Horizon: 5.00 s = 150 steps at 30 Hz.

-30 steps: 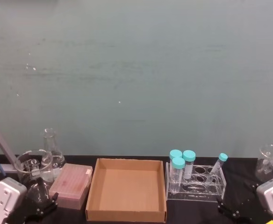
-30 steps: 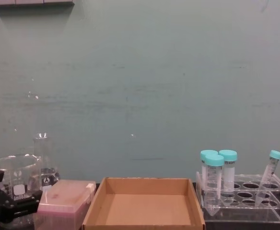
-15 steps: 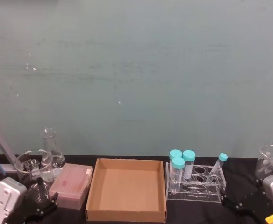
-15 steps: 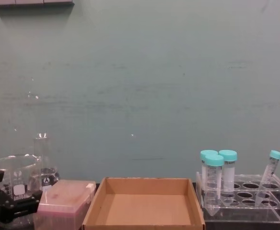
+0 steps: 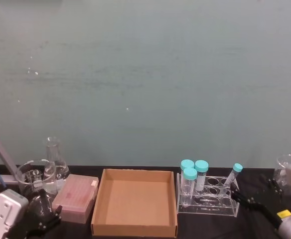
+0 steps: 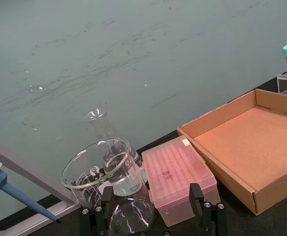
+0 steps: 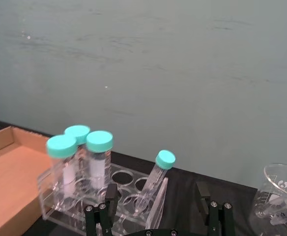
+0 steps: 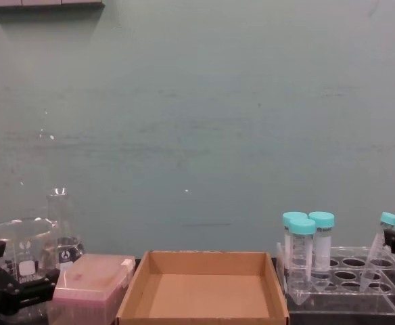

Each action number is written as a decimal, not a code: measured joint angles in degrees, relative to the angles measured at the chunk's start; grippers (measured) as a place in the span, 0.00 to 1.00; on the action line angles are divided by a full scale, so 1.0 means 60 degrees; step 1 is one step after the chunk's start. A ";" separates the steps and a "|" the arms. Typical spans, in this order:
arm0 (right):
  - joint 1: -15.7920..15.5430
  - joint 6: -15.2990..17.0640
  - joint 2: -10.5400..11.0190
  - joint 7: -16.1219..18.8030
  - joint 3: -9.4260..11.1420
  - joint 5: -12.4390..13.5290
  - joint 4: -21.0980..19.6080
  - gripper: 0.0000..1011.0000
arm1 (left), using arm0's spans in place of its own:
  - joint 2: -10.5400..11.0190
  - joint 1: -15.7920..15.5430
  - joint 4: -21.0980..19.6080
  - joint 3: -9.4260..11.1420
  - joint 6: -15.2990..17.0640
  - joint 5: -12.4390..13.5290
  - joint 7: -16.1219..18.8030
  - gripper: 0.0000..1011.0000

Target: Use the right hand to move the test tube from the test tube rack into the box.

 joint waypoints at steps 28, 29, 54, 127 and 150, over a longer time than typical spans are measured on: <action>0.2230 0.0158 -0.1640 0.0660 0.0248 -0.0303 0.3287 0.99 | 0.0000 0.0000 0.0000 0.0000 0.0000 0.0000 0.0000 0.99; 0.2248 0.0125 -0.1659 0.0680 0.0258 -0.0319 0.3327 0.99 | 0.0000 0.0000 0.0000 -0.0001 0.0000 0.0000 0.0000 0.99; 0.2231 -0.0242 -0.1820 0.0850 0.0406 -0.0620 0.3479 0.93 | 0.0000 0.0000 0.0000 0.0000 0.0000 0.0000 0.0000 0.99; 0.2183 0.0374 -0.1649 0.1959 0.1696 -0.0448 0.0905 0.24 | 0.0000 0.0000 0.0000 0.0000 0.0000 0.0000 0.0000 0.99; 0.2817 0.1385 -0.2654 0.2532 0.0203 -0.0454 0.0608 0.24 | 0.0000 0.0000 0.0000 0.0000 0.0000 0.0000 0.0000 0.99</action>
